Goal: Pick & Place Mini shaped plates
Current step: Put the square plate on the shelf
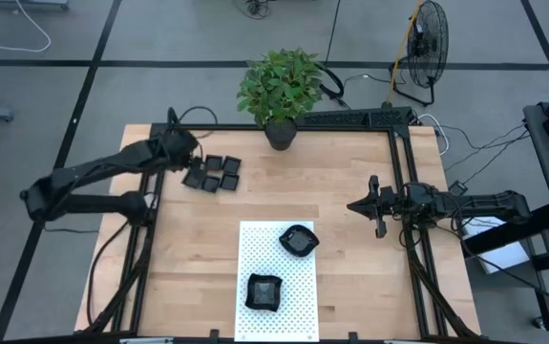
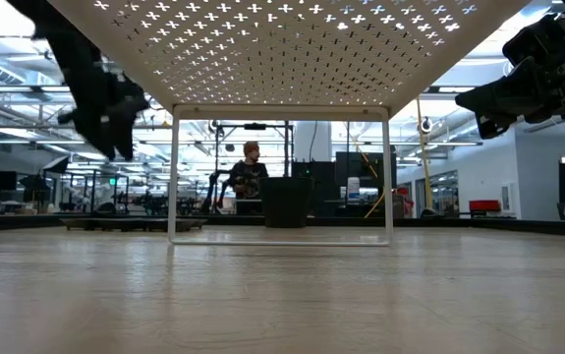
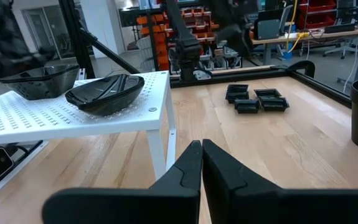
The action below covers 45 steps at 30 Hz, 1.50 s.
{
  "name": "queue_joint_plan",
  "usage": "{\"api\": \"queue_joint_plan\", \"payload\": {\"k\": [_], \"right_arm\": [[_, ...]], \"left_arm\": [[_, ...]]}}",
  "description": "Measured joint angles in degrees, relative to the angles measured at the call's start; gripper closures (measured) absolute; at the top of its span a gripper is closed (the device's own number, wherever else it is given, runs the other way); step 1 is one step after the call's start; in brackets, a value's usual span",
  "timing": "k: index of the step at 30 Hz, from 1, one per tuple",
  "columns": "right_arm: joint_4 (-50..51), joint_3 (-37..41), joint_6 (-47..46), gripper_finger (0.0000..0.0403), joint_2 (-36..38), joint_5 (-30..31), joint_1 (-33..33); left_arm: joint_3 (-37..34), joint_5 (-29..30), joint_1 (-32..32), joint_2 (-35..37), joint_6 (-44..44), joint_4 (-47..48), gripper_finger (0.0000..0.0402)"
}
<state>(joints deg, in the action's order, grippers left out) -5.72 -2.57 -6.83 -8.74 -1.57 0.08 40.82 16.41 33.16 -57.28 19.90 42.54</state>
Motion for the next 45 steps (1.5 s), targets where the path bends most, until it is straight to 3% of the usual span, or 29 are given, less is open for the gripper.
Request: {"api": "queue_joint_plan", "payload": {"k": [3, 9, 19, 36, 45], "right_arm": [[0.0, 0.0, 0.0, 0.0403, -0.02, 0.01, 0.0], [0.0, 0.0, 0.0, 0.0403, -0.01, 0.0, 0.0], [0.0, 0.0, 0.0, 0.0403, -0.02, -0.02, 0.0], [0.0, 0.0, 0.0, 0.0403, -0.01, -0.02, 0.01], [0.0, 0.0, 0.01, 0.0403, -0.01, -0.01, 0.0]], "left_arm": [[-2.64, -6.08, 6.99, -3.04, -0.57, -3.13, 0.0186], [-5.46, -7.46, 13.27, -8.51, -0.7, -0.72, 0.0199], [-8.82, -7.44, 13.69, -12.37, -0.73, -3.1, 0.0215], [-8.77, -9.02, 13.69, -17.25, 0.0, -3.97, 0.022], [-8.81, -8.89, 13.68, -17.29, -0.29, -6.04, 0.0305]]}}
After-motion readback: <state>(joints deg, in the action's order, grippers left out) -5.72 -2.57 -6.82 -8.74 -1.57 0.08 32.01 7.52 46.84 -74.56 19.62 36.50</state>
